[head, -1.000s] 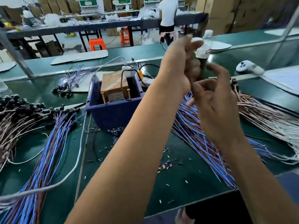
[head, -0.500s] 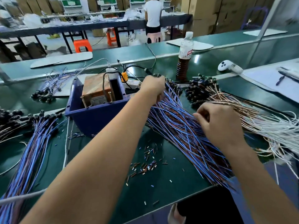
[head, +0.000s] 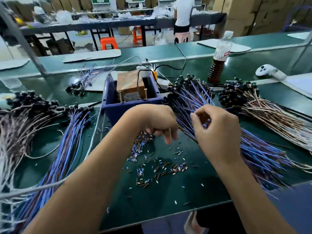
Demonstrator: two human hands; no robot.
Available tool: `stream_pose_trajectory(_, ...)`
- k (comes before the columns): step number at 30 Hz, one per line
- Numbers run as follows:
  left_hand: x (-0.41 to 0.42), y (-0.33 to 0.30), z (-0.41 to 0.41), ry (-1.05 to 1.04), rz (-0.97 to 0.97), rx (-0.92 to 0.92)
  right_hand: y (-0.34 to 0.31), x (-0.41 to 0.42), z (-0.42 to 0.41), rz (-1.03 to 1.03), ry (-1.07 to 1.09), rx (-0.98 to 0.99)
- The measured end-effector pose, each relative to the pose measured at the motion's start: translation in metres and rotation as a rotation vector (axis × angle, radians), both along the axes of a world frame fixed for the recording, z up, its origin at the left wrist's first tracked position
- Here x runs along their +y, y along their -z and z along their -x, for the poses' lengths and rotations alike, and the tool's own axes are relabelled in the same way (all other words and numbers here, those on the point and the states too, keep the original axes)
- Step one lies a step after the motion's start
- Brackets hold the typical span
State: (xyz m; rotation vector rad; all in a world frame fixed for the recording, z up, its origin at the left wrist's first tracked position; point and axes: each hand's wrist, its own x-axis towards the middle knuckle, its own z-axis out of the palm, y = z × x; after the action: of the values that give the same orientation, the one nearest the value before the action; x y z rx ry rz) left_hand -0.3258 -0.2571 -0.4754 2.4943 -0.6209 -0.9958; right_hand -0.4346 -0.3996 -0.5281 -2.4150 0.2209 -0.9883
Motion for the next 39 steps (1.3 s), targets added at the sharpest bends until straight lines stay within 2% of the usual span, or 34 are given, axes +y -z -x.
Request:
stream_pose_trajectory(6, 0.120, -0.014, 0.005, -0.097, -0.305, -0.036, 0.020, 0.105, -0.021, -0.018, -0.437, 0.285)
stream_pose_trajectory(9, 0.163, -0.017, -0.001, -0.217, -0.423, -0.120, 0.027, 0.155, -0.038, -0.020, -0.616, 0.462)
stream_pose_trajectory(11, 0.185, -0.011, -0.010, -0.325, -0.443, -0.290, 0.029, 0.185, -0.049, -0.027, -0.700, 0.560)
stream_pose_trajectory(14, 0.202, 0.010, -0.022, -0.462, -0.421, -0.675, 0.031, 0.227, -0.071, -0.045, -0.751, 0.666)
stream_pose_trajectory(16, 0.203, 0.028, -0.032, -0.530, -0.387, -0.760, 0.032, 0.248, -0.087, -0.027, -0.722, 0.730)
stream_pose_trajectory(20, 0.212, 0.046, -0.059, -0.505, -0.377, -0.752, 0.031, 0.269, -0.114, -0.044, -0.619, 0.882)
stream_pose_trajectory(25, 0.209, 0.053, -0.077, -0.479, -0.360, -0.780, 0.031, 0.265, -0.126, -0.275, -0.618, 0.984)
stream_pose_trajectory(30, 0.208, 0.058, -0.081, -0.625, -0.202, -0.738, 0.038, 0.261, -0.123, -0.430, -0.635, 0.941)
stream_pose_trajectory(35, 0.217, 0.059, -0.077, -0.814, 0.015, -0.700, 0.045, 0.257, -0.120, -0.489, -0.663, 0.871)
stream_pose_trajectory(39, 0.220, 0.058, -0.074, -0.831, -0.027, -0.759, 0.046, 0.254, -0.116, -0.513, -0.685, 0.850)
